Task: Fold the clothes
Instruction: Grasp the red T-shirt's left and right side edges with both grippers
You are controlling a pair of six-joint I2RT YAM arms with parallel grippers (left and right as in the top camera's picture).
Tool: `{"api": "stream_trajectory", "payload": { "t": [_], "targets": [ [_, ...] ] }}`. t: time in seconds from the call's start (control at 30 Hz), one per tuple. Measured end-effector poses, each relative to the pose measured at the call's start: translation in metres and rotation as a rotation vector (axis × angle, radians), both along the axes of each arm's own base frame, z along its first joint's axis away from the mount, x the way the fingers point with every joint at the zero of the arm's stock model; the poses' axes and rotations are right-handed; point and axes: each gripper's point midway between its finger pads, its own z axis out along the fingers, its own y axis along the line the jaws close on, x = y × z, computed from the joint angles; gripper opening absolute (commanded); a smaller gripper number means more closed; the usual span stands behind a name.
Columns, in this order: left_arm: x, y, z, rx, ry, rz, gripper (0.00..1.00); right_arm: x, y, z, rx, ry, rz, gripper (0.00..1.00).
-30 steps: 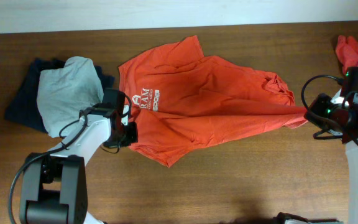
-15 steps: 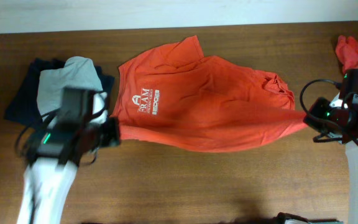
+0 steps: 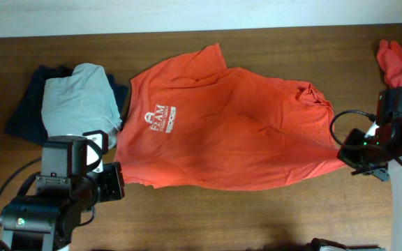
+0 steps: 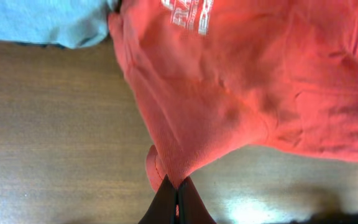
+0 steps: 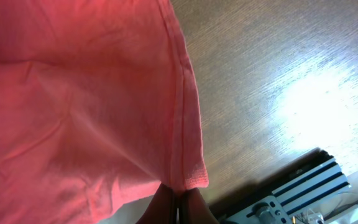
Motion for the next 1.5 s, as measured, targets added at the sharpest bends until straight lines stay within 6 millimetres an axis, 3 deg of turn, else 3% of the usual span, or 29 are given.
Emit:
{"api": "stream_trajectory", "payload": {
  "t": [0.17, 0.3, 0.53, 0.77, 1.1, 1.33, 1.5],
  "targets": [
    [0.028, 0.0, 0.004, 0.007, -0.061, 0.012, 0.01, 0.011, -0.003, 0.003, -0.012, -0.049, 0.0, 0.04],
    [0.055, -0.002, -0.015, 0.017, -0.002, 0.012, 0.0, 0.025, -0.005, -0.002, -0.004, -0.063, 0.004, 0.05],
    [0.094, -0.007, -0.068, 0.039, 0.147, 0.001, 0.0, 0.056, -0.006, -0.045, 0.068, 0.034, 0.012, 0.04],
    [0.122, -0.01, -0.09, 0.049, 0.146, -0.02, 0.0, 0.086, -0.003, -0.085, 0.141, 0.072, 0.026, 0.05],
    [0.165, -0.013, -0.088, 0.055, 0.01, -0.035, 0.0, 0.139, -0.001, -0.09, 0.188, -0.11, 0.049, 0.04],
    [0.175, -0.006, -0.116, 0.108, 0.059, -0.024, 0.0, 0.152, -0.004, -0.086, 0.182, -0.164, 0.044, 0.05],
    [0.184, 0.002, -0.119, 0.153, 0.041, -0.006, 0.0, 0.157, -0.009, -0.084, 0.162, -0.184, 0.017, 0.05]
  ]
}}
